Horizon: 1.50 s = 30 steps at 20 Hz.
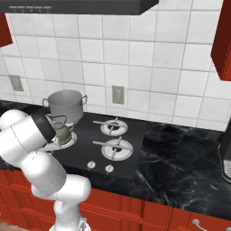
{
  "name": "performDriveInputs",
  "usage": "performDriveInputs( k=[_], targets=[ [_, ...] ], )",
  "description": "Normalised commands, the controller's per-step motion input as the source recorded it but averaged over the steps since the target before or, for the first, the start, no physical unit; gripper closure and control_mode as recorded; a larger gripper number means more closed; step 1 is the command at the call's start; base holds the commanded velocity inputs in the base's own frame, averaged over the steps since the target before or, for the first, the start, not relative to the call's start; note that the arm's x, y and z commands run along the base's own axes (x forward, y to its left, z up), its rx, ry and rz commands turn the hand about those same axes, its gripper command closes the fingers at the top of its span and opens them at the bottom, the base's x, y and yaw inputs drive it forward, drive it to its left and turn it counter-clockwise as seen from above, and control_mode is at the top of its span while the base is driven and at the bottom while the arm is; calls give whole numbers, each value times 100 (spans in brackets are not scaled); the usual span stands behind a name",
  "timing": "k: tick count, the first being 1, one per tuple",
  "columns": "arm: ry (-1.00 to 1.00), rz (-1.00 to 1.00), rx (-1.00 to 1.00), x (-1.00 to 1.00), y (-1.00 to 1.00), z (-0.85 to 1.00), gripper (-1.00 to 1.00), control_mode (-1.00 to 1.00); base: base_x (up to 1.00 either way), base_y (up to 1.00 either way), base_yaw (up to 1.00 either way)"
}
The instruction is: Pick the kettle from the cabinet and place it on a stove burner. Then pick the pot from the counter and place it on another stove burner. Finally, turn both burners on.
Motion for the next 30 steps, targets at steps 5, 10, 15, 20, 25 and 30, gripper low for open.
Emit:
performDriveInputs(
  k=[5, 10, 15, 20, 25, 30],
  targets=[
    [-5, 5, 0, -12, -2, -12, -100, -100, 0, 0, 0],
    [-1, 2, 0, -19, 0, 2, -100, -100, 0, 0, 0],
    [0, 0, 0, -12, 4, 23, -100, -100, 0, 0, 0],
    [0, 0, 0, 0, 7, 44, -100, -100, 0, 0, 0],
    [1, 0, 0, 0, 16, 35, -100, -100, 0, 0, 0],
    [3, 0, 0, 0, 15, 23, -100, -100, 0, 0, 0]
  ],
)
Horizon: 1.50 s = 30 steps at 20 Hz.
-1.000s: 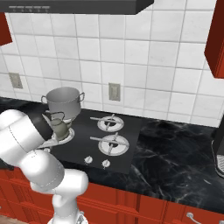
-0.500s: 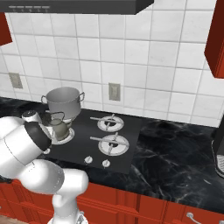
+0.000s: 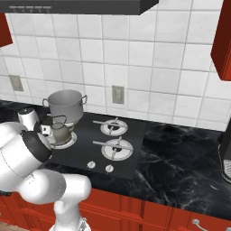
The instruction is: Pick the kettle from the cabinet and place it on a stove burner. Then pick the pot from the counter and place it on another stove burner. Finally, turn both burners on.
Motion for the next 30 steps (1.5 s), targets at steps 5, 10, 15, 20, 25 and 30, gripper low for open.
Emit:
performDriveInputs(
  k=[5, 10, 15, 20, 25, 30],
  targets=[
    [7, -4, 0, -2, 13, 12, -100, -100, 0, 0, 0],
    [5, -15, 2, -17, 10, 0, -100, -100, 0, 0, 0],
    [4, -18, 5, -25, 7, 0, -100, -100, 0, 0, 0],
    [2, -20, 6, -23, 6, 0, -100, -100, 0, 0, 0],
    [2, -8, 2, -8, 1, 0, -100, -100, 0, 0, 0],
    [0, -7, 0, 6, 12, -3, -100, -100, 0, 0, 0]
  ],
)
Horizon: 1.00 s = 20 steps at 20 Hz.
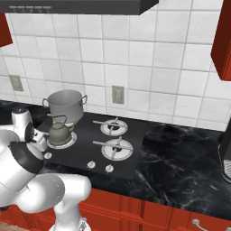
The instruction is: Pick the kettle from the cabinet and place it on a stove burner. Then pick the pot from the counter and place it on another stove burner. Finally, turn both burners on.
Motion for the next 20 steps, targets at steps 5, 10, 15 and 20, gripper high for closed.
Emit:
performDriveInputs(
  k=[5, 10, 15, 20],
  targets=[
    [0, -10, 0, 19, 28, -8, -100, -100, 0, 0, 0],
    [0, -11, 0, 24, 20, -7, -100, -100, 0, 0, 0],
    [0, -6, 0, 15, 1, -11, -100, -100, 0, 0, 0],
    [0, -1, 0, 0, 0, -21, -100, -100, 0, 0, 0]
  ],
)
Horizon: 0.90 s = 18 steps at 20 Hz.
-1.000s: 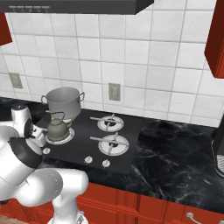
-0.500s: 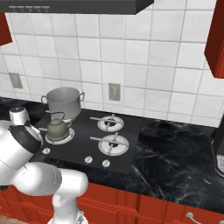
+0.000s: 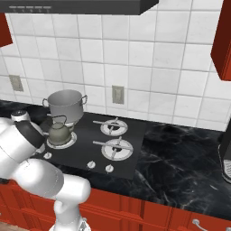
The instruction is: Pick the kettle from the cabinet and place it on a stove burner. Then pick the pot from the counter and place it on another stove burner. Finally, turn both burners on.
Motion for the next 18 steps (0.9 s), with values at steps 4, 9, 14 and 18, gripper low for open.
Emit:
performDriveInputs(
  k=[4, 9, 14, 18],
  targets=[
    [0, 0, 0, 0, 0, -21, -100, -100, 0, 0, 0],
    [0, 0, 0, 6, 0, -13, -100, -100, 0, 0, 0],
    [0, 0, 0, 8, 8, -12, -100, -100, 0, 0, 0],
    [0, 0, 0, 7, 9, -9, -100, -100, 0, 0, 0]
  ],
)
